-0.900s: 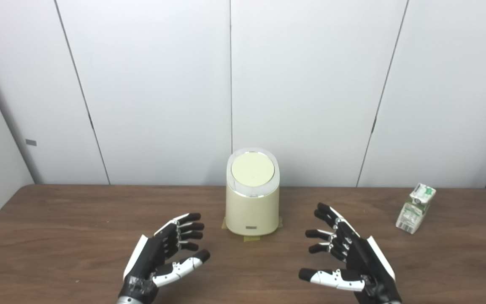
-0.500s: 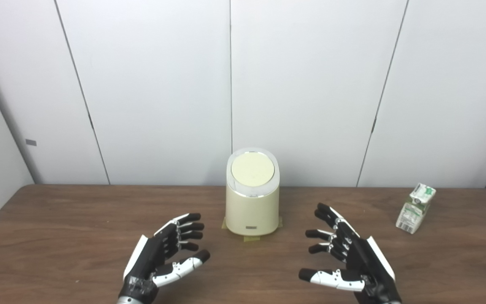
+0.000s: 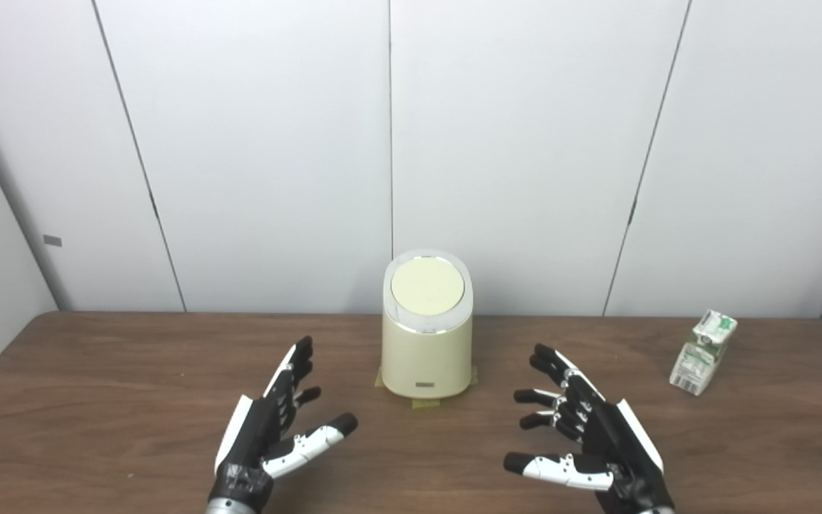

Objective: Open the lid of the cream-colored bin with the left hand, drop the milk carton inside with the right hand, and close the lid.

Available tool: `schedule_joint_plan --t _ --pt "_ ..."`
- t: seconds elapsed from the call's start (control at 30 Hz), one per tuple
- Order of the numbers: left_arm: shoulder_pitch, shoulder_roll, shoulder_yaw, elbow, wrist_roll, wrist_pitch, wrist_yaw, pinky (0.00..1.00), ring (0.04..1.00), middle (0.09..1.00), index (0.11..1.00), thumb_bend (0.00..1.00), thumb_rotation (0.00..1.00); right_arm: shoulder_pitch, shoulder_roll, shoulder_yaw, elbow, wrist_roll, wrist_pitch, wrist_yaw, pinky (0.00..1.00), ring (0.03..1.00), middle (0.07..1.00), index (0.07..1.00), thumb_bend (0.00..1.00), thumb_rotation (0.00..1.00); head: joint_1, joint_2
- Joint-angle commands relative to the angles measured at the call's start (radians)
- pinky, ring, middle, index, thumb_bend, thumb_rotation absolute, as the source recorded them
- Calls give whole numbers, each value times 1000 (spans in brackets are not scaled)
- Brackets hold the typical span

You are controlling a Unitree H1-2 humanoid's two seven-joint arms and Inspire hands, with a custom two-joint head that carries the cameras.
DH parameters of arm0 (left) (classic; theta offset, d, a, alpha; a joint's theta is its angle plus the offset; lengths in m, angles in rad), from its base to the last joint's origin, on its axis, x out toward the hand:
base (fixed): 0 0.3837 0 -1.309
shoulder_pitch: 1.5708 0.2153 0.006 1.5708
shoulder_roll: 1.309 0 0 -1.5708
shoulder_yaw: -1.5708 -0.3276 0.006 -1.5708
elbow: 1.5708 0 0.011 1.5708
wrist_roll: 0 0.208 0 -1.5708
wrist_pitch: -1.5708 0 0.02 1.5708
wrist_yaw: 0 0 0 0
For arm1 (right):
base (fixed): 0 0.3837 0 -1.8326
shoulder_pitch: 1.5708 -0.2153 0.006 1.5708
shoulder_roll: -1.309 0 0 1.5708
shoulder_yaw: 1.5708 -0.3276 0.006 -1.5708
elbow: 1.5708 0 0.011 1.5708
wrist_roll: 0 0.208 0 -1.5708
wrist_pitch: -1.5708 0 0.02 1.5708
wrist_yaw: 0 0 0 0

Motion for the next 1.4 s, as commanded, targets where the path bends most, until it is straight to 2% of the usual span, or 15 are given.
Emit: schedule_joint_plan --t 0.0,0.1,0.2,0.3,0.4,0.47,0.6,0.77,0.87,1.17,1.37 --pt "-84 1 7 -14 23 -1 32 981 992 1000 1000 902 407 -39 -5 -6 -7 8 -53 2 585 737 905 904 747 40 5 0" --pt "-148 11 11 -2 41 35 42 985 997 1000 1000 903 431 -44 -8 -6 7 8 -67 4 571 726 907 905 747 43 6 -3" --pt "-209 13 14 4 44 83 42 992 1000 1000 1000 890 417 -47 -10 -6 14 6 -74 2 563 727 904 904 743 45 9 -3" --pt "-275 10 4 6 58 141 41 951 994 997 1000 912 402 -51 -9 -7 16 14 -72 4 564 726 907 907 736 21 10 -1" --pt "-323 -6 -8 21 77 171 58 948 999 998 1000 927 374 -54 -8 -8 19 18 -74 4 563 720 906 908 733 4 15 -2" --pt "-359 -3 -26 42 118 189 70 949 1000 1000 1000 934 362 -55 -10 -7 23 15 -78 4 559 719 905 907 733 3 17 -3" --pt "-438 20 -66 94 211 234 85 950 1000 1000 1000 978 410 -58 -8 -4 24 14 -75 4 550 725 905 908 728 0 13 -6" --pt "-527 24 -95 162 295 294 107 955 1000 1000 1000 1000 455 -55 -3 -3 20 17 -74 3 554 728 907 904 725 0 10 -6" --pt "-569 25 -110 203 336 322 121 995 1000 1000 1000 1000 451 -53 0 -1 13 7 -71 -2 559 725 902 903 726 0 3 -8" --pt "-666 18 -149 352 409 348 172 1000 1000 1000 1000 1000 405 -50 3 2 16 8 -86 0 539 709 903 907 717 0 -6 -8" --pt "-686 16 -171 421 431 313 217 1000 1000 1000 1000 1000 407 -47 8 3 10 3 -80 -3 549 713 913 910 687 0 -12 -6"
